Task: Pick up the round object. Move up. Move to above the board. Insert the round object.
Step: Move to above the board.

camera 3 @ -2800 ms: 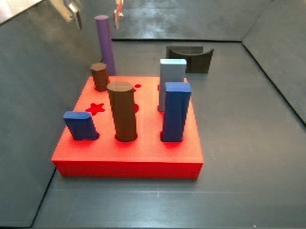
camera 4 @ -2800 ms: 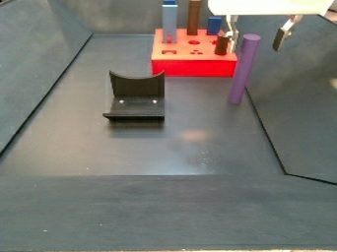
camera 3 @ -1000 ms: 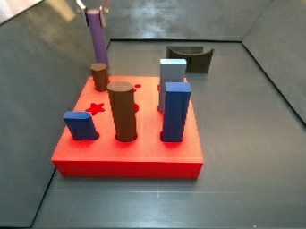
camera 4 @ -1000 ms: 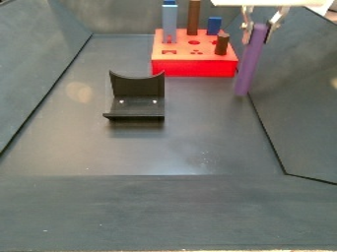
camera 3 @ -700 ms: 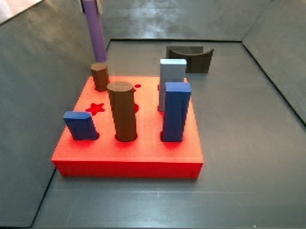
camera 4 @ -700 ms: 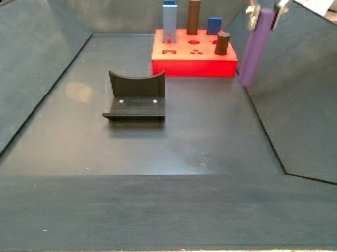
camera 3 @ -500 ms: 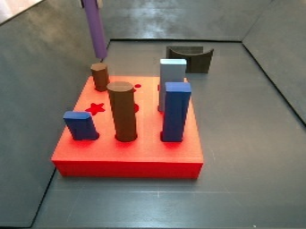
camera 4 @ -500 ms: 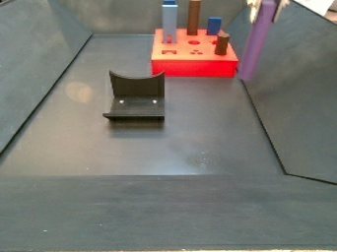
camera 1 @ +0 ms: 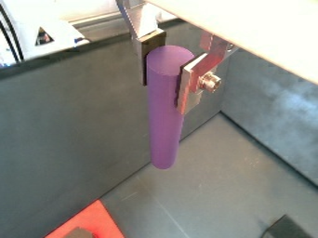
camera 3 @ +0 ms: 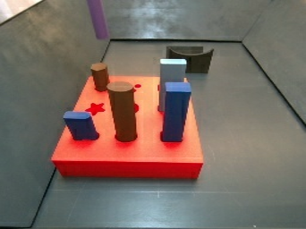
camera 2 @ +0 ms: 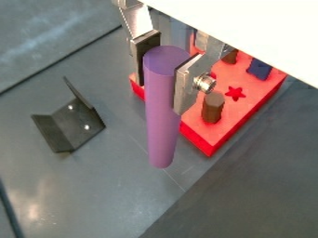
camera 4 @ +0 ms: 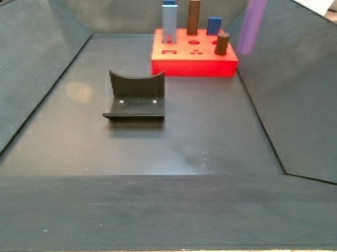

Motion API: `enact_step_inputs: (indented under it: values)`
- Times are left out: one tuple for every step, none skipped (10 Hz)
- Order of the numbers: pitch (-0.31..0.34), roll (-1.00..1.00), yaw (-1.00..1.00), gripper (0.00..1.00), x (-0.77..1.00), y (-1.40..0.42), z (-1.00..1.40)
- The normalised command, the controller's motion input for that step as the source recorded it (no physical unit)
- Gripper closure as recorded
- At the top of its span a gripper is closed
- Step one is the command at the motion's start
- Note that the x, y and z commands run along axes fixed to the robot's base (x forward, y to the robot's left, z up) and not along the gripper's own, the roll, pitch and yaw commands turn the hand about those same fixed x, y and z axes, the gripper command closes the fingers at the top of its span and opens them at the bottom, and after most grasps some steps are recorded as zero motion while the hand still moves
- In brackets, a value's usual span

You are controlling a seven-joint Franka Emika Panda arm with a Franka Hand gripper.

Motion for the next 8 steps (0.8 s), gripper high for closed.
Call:
enact_step_inputs:
  values:
    - [0.391,-0.41,-0.45,1.00,0.69,-1.00,0.36]
    - [0.408,-0.42,-0.44,1.00,0.70,-1.00,0.32]
    - [0.455,-0.27,-0.27,1.00,0.76,-1.00,0.32]
    - [0.394,-0.19,-0.16,1.00,0.77,-1.00,0.33]
    - [0.254,-0.09,-0.06,1.00,0.75,-1.00,0.33]
    - [0.176,-0.03,-0.03,1.00,0.75,-1.00,0.33]
    - [0.145,-0.01,-0.01,1.00,0.77,-1.00,0.33]
    - [0.138,0.00,0.00,1.00,0.66,-0.81,0.27]
